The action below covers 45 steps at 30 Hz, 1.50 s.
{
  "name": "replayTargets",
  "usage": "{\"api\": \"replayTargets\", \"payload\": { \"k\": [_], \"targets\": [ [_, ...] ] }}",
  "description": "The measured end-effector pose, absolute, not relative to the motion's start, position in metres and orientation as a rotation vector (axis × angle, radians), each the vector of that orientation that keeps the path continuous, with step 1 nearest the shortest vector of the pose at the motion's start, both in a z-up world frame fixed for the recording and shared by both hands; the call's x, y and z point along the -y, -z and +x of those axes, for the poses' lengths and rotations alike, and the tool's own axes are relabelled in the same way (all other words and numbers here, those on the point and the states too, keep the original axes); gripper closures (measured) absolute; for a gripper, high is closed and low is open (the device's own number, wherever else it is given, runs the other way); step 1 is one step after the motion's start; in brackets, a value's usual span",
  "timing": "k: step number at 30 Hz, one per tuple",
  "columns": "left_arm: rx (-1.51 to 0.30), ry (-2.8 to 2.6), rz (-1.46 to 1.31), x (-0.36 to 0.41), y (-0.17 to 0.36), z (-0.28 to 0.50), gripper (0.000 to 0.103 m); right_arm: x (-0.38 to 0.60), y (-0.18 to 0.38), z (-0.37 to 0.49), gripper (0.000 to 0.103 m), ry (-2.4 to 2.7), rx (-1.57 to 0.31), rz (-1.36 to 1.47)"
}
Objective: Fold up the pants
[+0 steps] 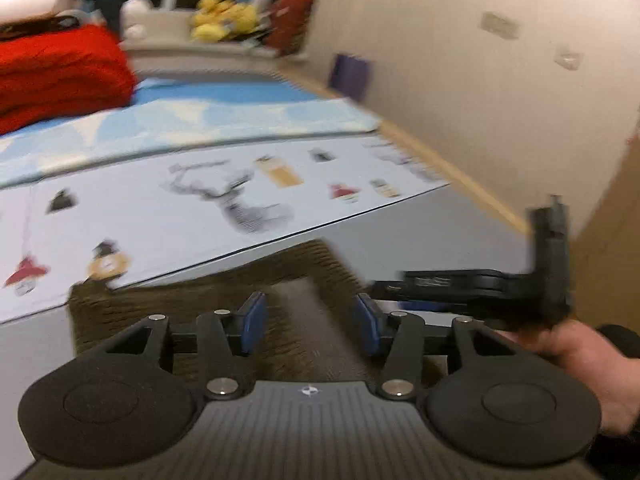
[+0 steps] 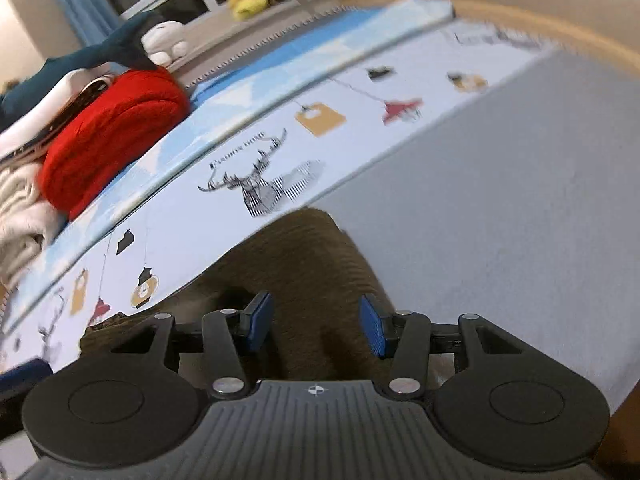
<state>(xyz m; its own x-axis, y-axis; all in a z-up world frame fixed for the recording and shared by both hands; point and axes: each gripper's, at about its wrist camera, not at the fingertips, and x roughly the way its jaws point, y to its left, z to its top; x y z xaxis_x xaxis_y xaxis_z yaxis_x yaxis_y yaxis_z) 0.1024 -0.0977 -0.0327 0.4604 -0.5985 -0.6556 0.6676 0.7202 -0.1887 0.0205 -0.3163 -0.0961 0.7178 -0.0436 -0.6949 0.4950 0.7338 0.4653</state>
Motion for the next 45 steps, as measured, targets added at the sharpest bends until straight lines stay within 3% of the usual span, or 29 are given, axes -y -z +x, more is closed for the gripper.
{"api": "replayTargets", "payload": {
  "k": [4,13,18,25,29,30,31,32,34,36,42,45],
  "targets": [
    [-0.850,0.620,0.202,0.093,0.054,0.115,0.049,0.302,0.113,0.033,0.033,0.184,-0.816,0.725],
    [-0.880,0.567,0.198,0.073,0.052,0.128,0.049,0.282,0.119,0.055,0.030,0.217,-0.877,0.680],
    [-0.872,0.563,0.200,0.050,0.046,0.118,0.049,0.288,0.095,0.049,0.030,0.314,-0.740,0.617],
    [-0.887,0.548,0.198,0.041,0.047,0.124,0.049,0.260,0.128,0.070,0.008,0.121,-0.932,0.579],
    [-0.887,0.539,0.197,0.035,0.045,0.124,0.049,0.255,0.133,0.077,0.005,0.119,-0.938,0.549],
    [-0.888,0.532,0.198,0.033,0.046,0.124,0.049,0.254,0.133,0.078,0.011,0.119,-0.930,0.548],
    [-0.888,0.526,0.198,0.031,0.045,0.124,0.049,0.253,0.132,0.078,0.034,0.091,-0.916,0.548],
    [-0.886,0.518,0.196,0.029,0.045,0.125,0.049,0.252,0.127,0.076,0.038,0.076,-0.906,0.541],
    [-0.885,0.498,0.188,0.024,0.044,0.127,0.049,0.245,0.118,0.075,0.060,0.058,-0.876,0.474],
    [-0.882,0.472,0.167,0.019,0.041,0.131,0.049,0.244,0.105,0.069,0.070,0.035,-0.838,0.443],
    [-0.862,0.439,0.093,0.009,0.030,0.138,0.050,0.273,0.012,0.046,0.073,0.008,-0.642,0.392],
    [-0.869,0.458,0.104,0.013,0.030,0.140,0.050,0.300,0.016,0.045,0.069,0.062,-0.733,0.384]
  ]
}}
